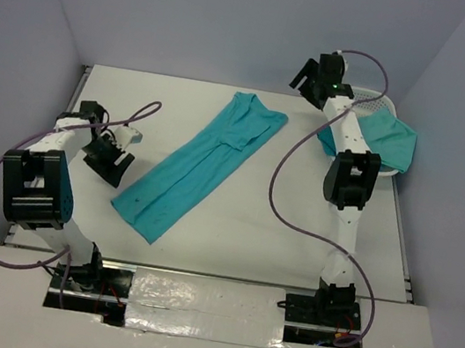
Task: Fold and stack the t-shirts
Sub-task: Rotate the tshirt 90 degrees, then grab the bottom of the folded rectangular tshirt with both arms, then fold the folded rectangular tshirt in 1/3 of the way
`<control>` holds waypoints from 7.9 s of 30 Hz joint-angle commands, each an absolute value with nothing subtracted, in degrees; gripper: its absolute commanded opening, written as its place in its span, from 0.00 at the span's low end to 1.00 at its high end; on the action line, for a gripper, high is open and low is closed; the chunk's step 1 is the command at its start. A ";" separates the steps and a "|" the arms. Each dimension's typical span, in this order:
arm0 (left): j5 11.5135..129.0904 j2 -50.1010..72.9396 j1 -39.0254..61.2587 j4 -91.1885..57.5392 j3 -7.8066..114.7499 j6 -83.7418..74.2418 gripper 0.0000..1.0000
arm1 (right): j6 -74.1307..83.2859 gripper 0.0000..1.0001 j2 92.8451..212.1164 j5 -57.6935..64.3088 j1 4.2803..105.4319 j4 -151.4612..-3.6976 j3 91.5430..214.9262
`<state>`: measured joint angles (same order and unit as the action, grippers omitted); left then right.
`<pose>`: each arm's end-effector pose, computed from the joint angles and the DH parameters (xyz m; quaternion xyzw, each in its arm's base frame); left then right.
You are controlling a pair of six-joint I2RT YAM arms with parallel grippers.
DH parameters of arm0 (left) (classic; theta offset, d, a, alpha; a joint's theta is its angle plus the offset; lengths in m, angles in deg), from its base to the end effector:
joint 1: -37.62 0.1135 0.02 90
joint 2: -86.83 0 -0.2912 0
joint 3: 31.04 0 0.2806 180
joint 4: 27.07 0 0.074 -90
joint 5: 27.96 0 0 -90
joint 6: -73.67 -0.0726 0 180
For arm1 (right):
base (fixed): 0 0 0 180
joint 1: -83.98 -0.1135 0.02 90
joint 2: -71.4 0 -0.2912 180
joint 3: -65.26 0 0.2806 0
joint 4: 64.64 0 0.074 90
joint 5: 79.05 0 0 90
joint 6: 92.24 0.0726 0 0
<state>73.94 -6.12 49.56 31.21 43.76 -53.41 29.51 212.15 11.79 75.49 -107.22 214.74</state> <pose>0.3315 0.0548 0.1759 0.2269 0.9613 -0.0449 0.1496 0.6377 0.0941 0.2587 0.1812 0.8635 0.1558 0.4441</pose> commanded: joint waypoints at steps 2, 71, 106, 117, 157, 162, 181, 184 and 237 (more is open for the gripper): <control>73.99 -5.90 49.66 31.42 43.36 -52.02 0.76 | 25.45 0.84 200.18 16.75 74.85 -114.06 209.72; 89.46 19.41 37.92 31.07 35.80 -56.58 0.56 | 79.42 0.00 164.85 7.18 15.51 -81.73 108.92; 96.49 27.33 -2.19 25.79 8.02 -123.65 0.59 | 70.01 0.53 152.96 3.74 20.44 -83.32 105.03; 98.95 25.39 -4.31 22.46 8.37 -116.09 0.00 | 68.60 0.11 153.23 2.34 20.44 -84.19 104.41; 98.43 -36.03 18.81 17.98 82.81 -61.69 0.00 | 31.25 0.00 190.13 -9.88 71.24 -106.60 171.29; 97.20 -38.59 19.77 17.19 85.19 -60.19 0.00 | 30.90 0.00 195.06 -11.03 71.33 -107.48 176.30; 85.97 -43.60 20.92 5.67 87.47 -44.20 0.14 | 30.37 0.30 204.82 -11.38 72.73 -108.89 188.33; 81.48 -44.04 21.70 5.23 89.31 -39.55 0.27 | 29.85 0.43 205.34 -9.89 73.08 -109.06 191.23; 81.29 -37.01 29.53 8.40 85.10 -27.67 0.54 | 11.74 0.00 200.42 -6.55 58.76 -103.53 181.31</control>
<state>80.74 -39.76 29.10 9.29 85.51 -27.99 11.48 201.72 -7.77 59.21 -105.21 181.30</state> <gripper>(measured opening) 0.536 0.008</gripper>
